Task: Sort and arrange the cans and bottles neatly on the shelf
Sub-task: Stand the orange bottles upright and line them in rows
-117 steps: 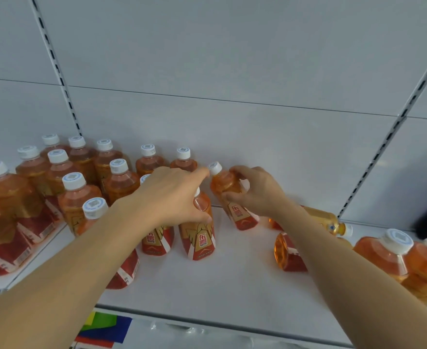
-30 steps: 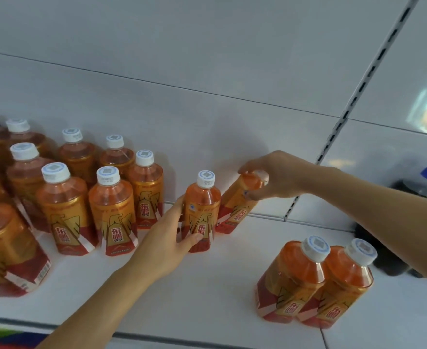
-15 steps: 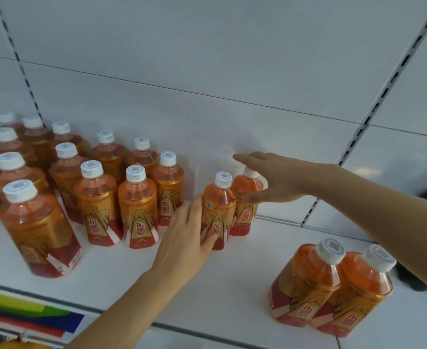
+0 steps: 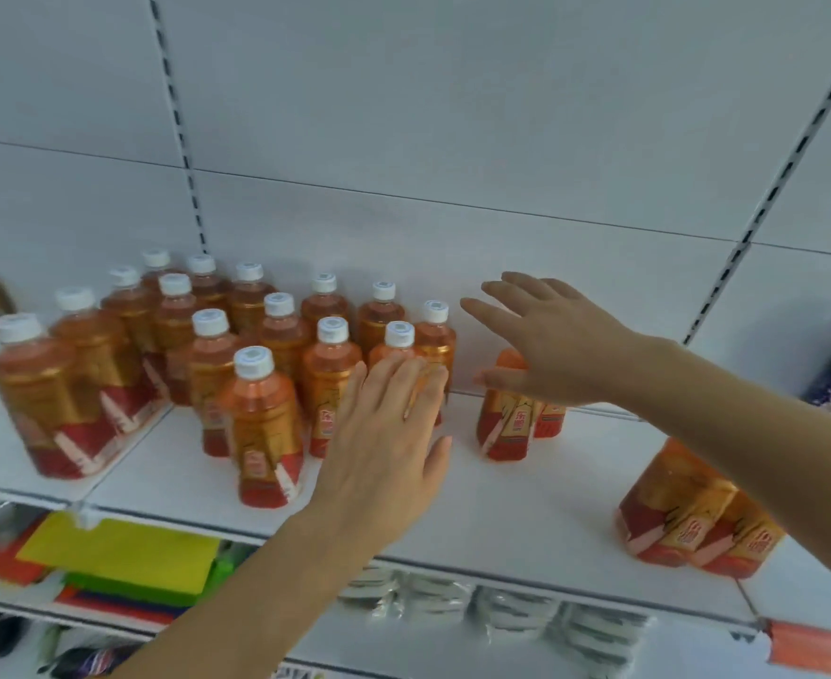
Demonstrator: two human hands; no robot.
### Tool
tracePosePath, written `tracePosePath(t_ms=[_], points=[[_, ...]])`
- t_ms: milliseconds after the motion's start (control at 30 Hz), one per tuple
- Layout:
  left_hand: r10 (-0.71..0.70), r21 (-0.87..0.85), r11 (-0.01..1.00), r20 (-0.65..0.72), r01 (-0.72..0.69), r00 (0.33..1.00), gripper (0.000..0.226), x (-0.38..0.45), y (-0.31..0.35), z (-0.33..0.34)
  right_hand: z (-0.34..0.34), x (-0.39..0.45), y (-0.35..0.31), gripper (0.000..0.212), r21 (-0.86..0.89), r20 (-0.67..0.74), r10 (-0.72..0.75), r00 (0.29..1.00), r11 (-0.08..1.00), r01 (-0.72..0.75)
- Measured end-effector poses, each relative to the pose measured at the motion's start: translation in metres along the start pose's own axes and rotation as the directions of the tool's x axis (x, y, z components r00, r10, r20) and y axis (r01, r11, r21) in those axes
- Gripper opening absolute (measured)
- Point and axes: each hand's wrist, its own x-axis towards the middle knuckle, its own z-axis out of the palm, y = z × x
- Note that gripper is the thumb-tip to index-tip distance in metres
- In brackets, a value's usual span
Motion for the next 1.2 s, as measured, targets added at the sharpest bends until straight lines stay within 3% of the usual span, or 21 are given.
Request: tracePosePath(t_ms=[200, 500, 800, 900, 1133, 1200], points=[[-0.008, -0.025, 1.000, -0.016, 0.007, 1.000, 0.057, -0.040, -0.059, -0.066, -0.021, 0.012, -0.087, 0.088, 0.023, -0.023, 0.014, 1.000, 1.000, -0.014], [-0.233, -0.057, 0.970, 0.069, 0.236, 0.970, 0.050, -0.014, -0.167, -0.135, -0.049, 0.055, -0.129, 0.083, 0.076, -0.062, 0.021, 0.998, 0.997, -0.016], [-0.253, 0.039, 0.966, 0.365, 0.257, 0.896, 0.057, 0.045, -0.223, -0.122, -0.052, 0.136, -0.110, 0.077, 0.117, -0.078, 0.016, 0.997, 0.993, -0.007], [-0.230, 0.061, 0.972, 0.458, 0.227, 0.859, 0.058, 0.066, -0.229, -0.113, -0.048, 0.163, -0.100, 0.066, 0.121, -0.071, -0.004, 0.997, 0.993, 0.012], [-0.137, -0.005, 0.986, 0.557, 0.169, 0.819, 0.060, 0.114, -0.231, -0.084, -0.027, 0.217, -0.094, 0.060, 0.165, 0.029, 0.024, 0.999, 0.986, -0.029], [-0.101, 0.021, 0.994, 0.598, 0.111, 0.795, 0.050, 0.124, -0.231, -0.075, -0.023, 0.228, -0.093, 0.060, 0.174, 0.059, 0.036, 0.998, 0.984, -0.046]])
